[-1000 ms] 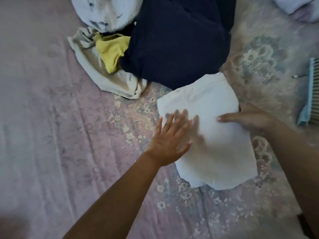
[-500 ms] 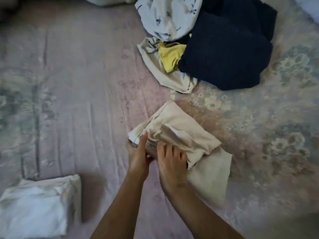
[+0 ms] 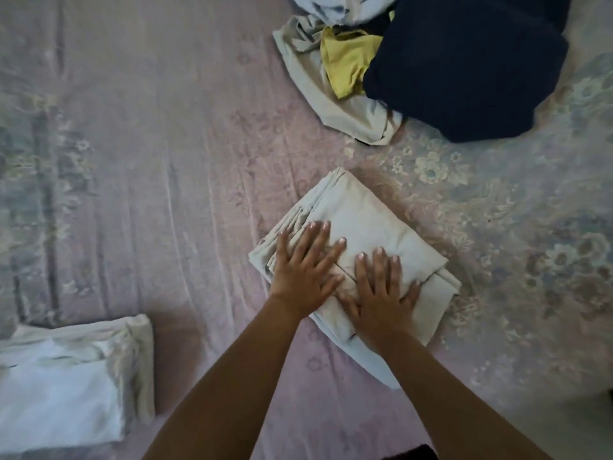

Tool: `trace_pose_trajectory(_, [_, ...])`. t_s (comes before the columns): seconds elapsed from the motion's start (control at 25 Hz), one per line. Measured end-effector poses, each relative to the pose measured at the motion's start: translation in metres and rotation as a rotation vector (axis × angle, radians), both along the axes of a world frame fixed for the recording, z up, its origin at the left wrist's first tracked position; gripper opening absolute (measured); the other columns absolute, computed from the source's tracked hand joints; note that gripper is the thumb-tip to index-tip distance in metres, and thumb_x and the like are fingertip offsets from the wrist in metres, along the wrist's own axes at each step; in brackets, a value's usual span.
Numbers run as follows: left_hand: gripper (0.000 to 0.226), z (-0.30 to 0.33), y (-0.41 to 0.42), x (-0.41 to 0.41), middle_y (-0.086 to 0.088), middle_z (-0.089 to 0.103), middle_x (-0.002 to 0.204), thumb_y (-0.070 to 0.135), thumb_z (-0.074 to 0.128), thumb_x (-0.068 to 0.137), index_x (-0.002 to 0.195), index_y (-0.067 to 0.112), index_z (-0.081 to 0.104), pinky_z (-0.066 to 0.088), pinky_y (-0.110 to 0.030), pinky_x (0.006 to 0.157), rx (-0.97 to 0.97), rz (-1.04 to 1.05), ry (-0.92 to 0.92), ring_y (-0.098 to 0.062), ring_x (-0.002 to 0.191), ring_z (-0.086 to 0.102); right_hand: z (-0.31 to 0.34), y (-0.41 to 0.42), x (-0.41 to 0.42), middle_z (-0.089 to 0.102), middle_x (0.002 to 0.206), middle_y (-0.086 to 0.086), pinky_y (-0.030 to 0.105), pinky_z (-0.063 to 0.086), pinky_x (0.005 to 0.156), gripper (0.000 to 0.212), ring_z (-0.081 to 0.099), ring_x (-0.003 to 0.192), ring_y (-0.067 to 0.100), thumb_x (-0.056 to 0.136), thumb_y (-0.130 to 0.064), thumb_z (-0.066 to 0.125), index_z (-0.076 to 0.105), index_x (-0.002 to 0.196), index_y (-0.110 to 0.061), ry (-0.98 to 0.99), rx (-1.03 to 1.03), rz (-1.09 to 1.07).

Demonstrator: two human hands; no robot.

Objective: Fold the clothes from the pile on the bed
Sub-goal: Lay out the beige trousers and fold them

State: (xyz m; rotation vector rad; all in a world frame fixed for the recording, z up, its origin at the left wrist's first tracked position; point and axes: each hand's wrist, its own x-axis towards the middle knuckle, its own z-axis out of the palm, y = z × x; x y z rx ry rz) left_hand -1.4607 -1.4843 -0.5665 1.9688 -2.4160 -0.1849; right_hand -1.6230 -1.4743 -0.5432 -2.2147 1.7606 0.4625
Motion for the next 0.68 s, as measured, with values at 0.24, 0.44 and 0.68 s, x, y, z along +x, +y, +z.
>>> trace_pose_trajectory(0.24, [0.063,-0.002,-0.005,0.001,-0.009,0.023,0.155,0.059,0.027,0.09,0.146,0.031,0.029,0.012,-0.063,0.108,0.121,-0.007,-0.008,-0.028,0.144,0.017,-0.011,0.005,-0.003,0.024,0.154,0.017,0.072,0.018,0.1,0.071,0.021,0.141,0.04,0.092,-0.062,0.016,0.024,0.147,-0.019,0.03,-0.005,0.02])
trace_pose_trajectory(0.44, [0.071,0.016,-0.016,0.009,-0.008,-0.005,0.159,0.068,0.017,0.089,0.15,0.034,0.004,0.0,-0.069,0.108,0.305,-0.051,0.024,-0.026,0.145,-0.01,-0.006,0.023,0.009,0.022,0.152,0.023,0.072,0.012,0.102,0.098,0.017,0.141,0.042,0.075,-0.074,0.031,0.028,0.145,-0.005,-0.007,-0.047,0.069])
trace_pose_trajectory(0.68, [0.087,-0.001,-0.008,0.065,-0.005,0.035,0.151,0.055,0.061,0.067,0.144,0.032,0.029,0.028,-0.072,0.096,0.022,-0.554,-0.162,-0.033,0.137,0.034,-0.012,0.029,0.011,0.029,0.15,0.019,0.075,0.026,0.092,0.139,0.027,0.137,0.039,0.037,-0.068,0.078,0.016,0.148,-0.012,-0.025,0.003,0.209])
